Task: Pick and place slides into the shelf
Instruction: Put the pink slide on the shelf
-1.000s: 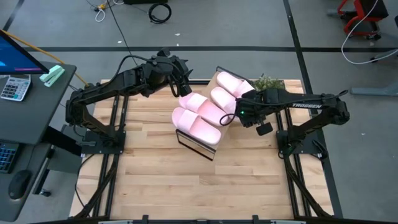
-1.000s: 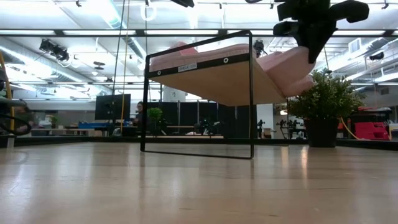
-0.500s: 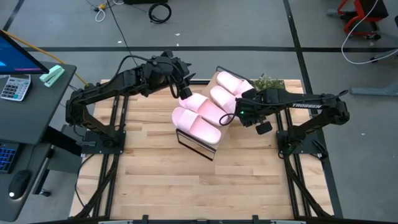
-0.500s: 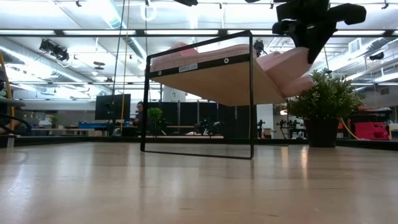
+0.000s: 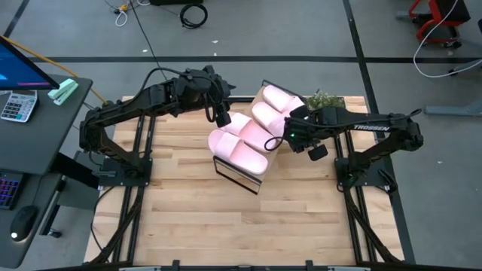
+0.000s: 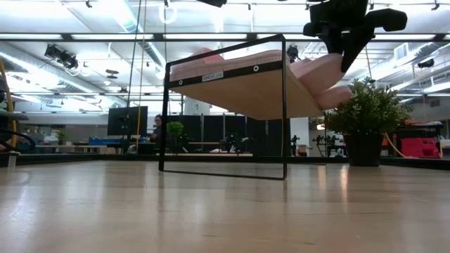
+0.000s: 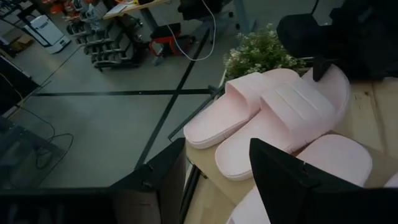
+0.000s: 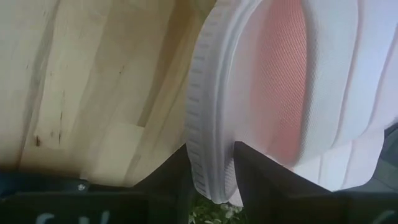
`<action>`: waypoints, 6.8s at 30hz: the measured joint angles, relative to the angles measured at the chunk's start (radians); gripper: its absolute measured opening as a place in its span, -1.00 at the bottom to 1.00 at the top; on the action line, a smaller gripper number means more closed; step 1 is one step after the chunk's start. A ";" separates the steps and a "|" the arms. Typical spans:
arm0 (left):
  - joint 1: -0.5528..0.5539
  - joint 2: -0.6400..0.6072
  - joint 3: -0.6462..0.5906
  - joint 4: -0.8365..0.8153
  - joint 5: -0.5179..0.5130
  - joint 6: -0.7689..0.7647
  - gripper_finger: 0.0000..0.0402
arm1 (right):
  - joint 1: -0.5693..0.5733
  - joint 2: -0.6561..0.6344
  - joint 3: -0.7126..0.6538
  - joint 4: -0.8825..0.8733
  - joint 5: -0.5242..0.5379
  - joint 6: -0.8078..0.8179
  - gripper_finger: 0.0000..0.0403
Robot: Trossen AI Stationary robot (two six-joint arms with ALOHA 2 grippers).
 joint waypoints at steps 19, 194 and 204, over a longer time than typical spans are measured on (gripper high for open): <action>0.000 0.000 0.000 -0.011 0.001 -0.023 -0.09 | 0.000 0.000 0.000 -0.008 -0.073 0.075 -0.18; 0.017 0.000 0.000 -0.087 0.226 -0.155 -0.15 | -0.042 -0.686 -0.696 0.646 0.064 2.216 -0.68; 0.017 0.000 0.000 -0.087 0.226 -0.155 -0.17 | -0.042 -0.686 -0.696 0.648 0.069 2.216 -0.67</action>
